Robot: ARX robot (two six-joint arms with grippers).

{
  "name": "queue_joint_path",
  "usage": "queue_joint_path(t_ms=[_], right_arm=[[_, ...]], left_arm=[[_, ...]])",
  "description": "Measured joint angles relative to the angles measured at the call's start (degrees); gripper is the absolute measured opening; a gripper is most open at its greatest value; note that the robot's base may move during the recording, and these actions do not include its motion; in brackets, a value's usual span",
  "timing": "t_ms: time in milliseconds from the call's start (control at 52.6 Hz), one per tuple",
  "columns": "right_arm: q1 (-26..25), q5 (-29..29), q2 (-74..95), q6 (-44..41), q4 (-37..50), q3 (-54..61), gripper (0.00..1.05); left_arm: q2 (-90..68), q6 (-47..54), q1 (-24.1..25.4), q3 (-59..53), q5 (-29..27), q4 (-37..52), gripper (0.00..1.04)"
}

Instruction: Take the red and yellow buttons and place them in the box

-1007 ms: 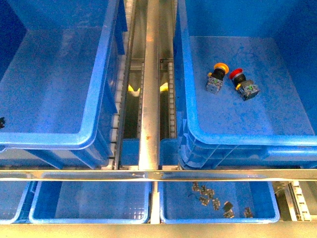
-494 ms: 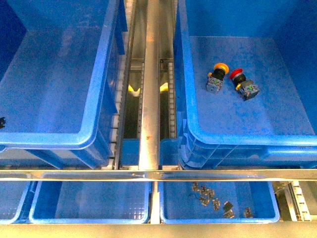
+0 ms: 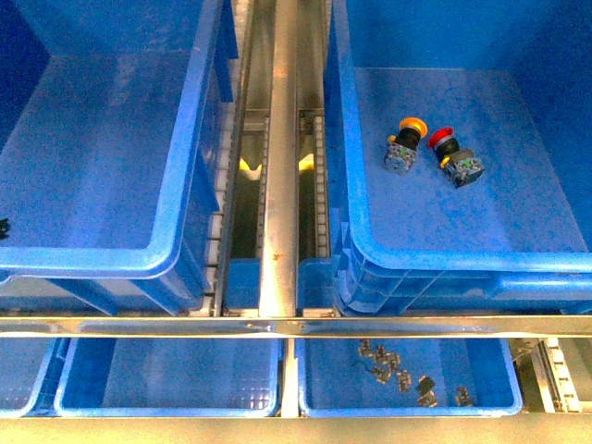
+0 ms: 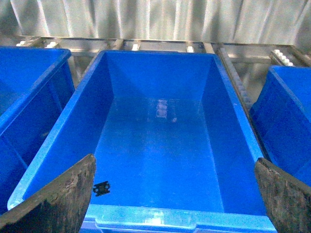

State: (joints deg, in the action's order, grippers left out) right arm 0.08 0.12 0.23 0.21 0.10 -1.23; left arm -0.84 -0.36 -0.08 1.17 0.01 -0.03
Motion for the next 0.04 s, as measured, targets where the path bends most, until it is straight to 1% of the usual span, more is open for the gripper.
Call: queue_joint_path(t_ms=[38], right_arm=[[0.0,0.0,0.0,0.0,0.0,0.0,0.98]], left_arm=[[0.0,0.0,0.0,0.0,0.0,0.0,0.97]])
